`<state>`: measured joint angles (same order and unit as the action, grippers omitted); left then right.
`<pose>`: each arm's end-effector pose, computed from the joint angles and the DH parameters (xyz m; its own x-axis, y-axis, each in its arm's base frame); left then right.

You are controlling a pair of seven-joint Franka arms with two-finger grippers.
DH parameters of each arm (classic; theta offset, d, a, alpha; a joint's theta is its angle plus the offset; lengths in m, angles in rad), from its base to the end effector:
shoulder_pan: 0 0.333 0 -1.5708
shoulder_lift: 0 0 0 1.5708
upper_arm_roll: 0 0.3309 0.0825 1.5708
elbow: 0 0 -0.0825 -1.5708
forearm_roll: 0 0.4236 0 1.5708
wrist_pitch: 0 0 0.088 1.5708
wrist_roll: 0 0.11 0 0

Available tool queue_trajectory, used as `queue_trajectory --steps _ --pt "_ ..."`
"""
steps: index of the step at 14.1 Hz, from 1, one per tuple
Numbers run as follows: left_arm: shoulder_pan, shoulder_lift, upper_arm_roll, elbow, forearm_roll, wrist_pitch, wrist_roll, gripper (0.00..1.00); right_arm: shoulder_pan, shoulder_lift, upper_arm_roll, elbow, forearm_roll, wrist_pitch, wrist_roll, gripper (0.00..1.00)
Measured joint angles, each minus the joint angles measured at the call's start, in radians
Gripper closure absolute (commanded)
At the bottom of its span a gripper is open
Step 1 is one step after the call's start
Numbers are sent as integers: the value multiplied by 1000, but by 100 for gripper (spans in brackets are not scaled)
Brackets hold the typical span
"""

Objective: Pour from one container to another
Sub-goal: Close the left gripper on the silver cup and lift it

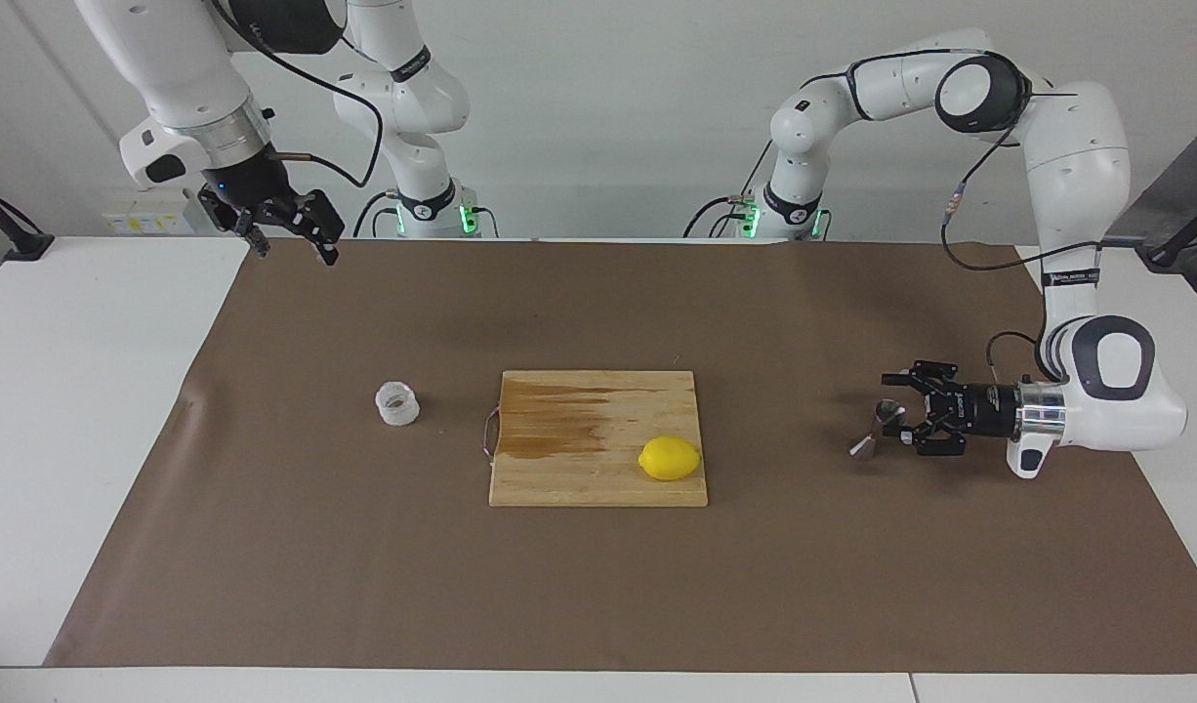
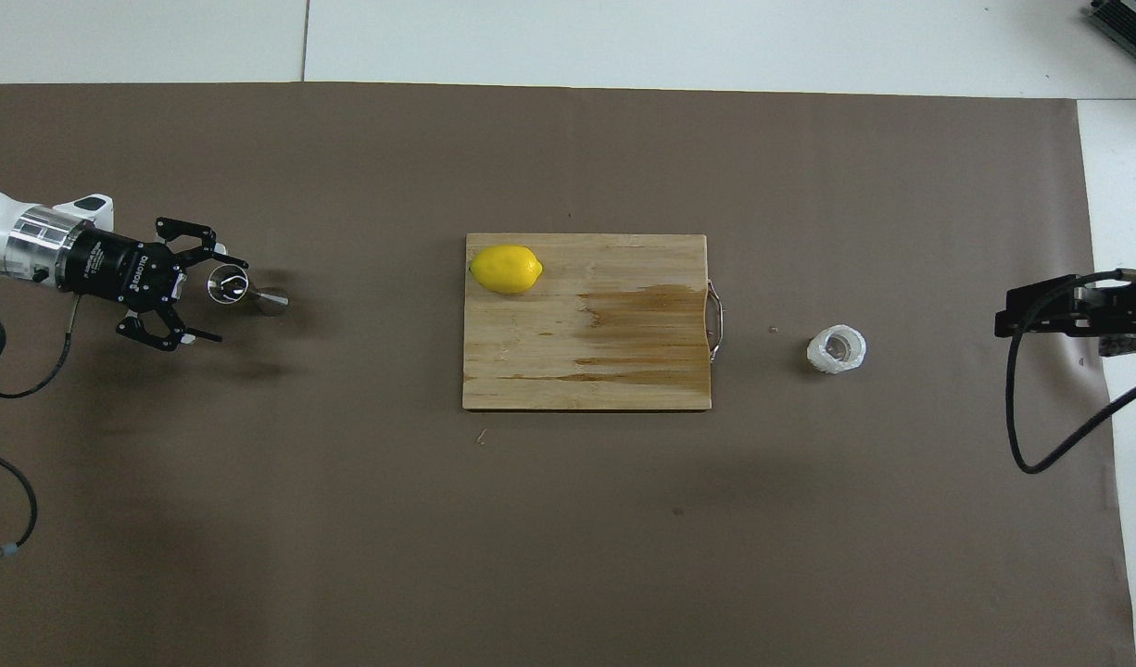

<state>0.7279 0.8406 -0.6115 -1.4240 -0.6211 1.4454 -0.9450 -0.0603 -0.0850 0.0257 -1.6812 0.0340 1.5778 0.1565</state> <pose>0.6895 0.0944 0.2704 0.1107 0.2730 -0.9556 0.9445 -0.3281 0.0157 0.5655 -0.0153 0.6299 0.9815 -0.1902 -0.0232 -0.1908 -0.9812 -0.0285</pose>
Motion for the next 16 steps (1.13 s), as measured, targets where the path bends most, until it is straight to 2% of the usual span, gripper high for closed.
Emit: queue_trajectory --steps 9,12,16 --pt "3 22 -4 -2 0 0 -12 0 0 0 0 0 0 0 0 0" --pt "5 26 -8 -2 0 0 -12 9 0 0 0 0 0 0 0 0" --pt "15 27 -14 -2 0 0 -12 9 0 0 0 0 0 0 0 0"
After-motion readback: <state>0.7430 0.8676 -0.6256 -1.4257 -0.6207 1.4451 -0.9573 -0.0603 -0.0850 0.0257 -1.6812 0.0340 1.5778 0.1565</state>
